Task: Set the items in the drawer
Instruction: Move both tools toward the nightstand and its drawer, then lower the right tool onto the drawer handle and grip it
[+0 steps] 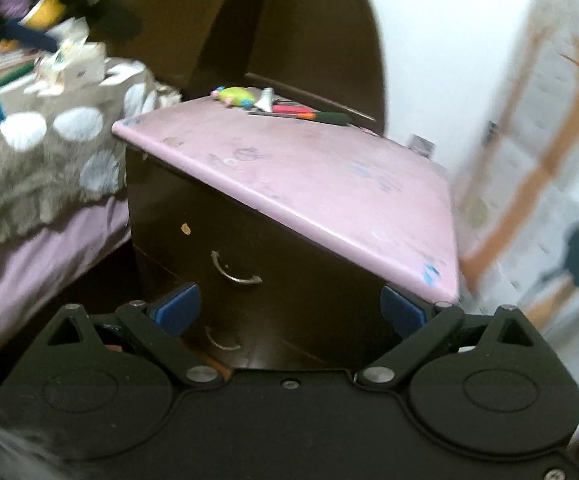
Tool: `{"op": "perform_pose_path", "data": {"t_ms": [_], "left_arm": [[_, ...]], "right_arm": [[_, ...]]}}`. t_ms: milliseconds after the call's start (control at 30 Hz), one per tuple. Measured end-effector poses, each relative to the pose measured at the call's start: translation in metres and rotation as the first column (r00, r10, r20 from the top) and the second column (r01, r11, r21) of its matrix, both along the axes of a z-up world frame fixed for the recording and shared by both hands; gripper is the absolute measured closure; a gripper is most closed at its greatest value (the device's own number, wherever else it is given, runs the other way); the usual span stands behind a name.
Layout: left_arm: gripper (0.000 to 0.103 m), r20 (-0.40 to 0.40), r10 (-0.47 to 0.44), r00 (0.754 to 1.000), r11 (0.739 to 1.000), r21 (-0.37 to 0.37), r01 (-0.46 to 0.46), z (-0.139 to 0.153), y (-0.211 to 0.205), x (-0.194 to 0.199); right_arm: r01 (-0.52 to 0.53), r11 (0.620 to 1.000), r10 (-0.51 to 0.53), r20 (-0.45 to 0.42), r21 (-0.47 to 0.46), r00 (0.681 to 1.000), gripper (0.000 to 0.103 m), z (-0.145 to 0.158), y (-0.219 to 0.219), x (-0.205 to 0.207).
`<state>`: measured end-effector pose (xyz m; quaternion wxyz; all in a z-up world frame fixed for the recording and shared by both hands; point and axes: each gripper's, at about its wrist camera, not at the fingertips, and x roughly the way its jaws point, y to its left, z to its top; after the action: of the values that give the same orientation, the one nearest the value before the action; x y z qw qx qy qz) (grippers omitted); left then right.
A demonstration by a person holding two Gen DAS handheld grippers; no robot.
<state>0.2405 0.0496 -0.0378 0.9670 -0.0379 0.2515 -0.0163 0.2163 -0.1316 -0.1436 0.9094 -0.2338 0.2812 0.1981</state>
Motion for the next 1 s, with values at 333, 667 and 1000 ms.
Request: {"op": "perform_pose_path", "data": {"t_ms": [333,667,1000], "left_arm": [[0.001,0.057,-0.040,0.998,0.998,-0.039,0.042,-0.023,0.023,0.072],[0.001,0.021,-0.010,1.000,0.984,-0.180,0.014,-0.045,0.057,0.099],[0.001,0.027,-0.007,1.000,0.975,-0.223,0.013,-0.043,0.076,0.091]], "right_arm": [[-0.252,0.929,0.263,0.004,-0.272,0.965,0.027,-0.071,0.056,0.045],[-0.429,0.761,0.451,-0.078,-0.487,0.889,0.051,-0.129,0.089,0.098],[-0.491,0.667,0.500,-0.152,-0.561,0.853,0.073,-0.130,0.107,0.106]]}}
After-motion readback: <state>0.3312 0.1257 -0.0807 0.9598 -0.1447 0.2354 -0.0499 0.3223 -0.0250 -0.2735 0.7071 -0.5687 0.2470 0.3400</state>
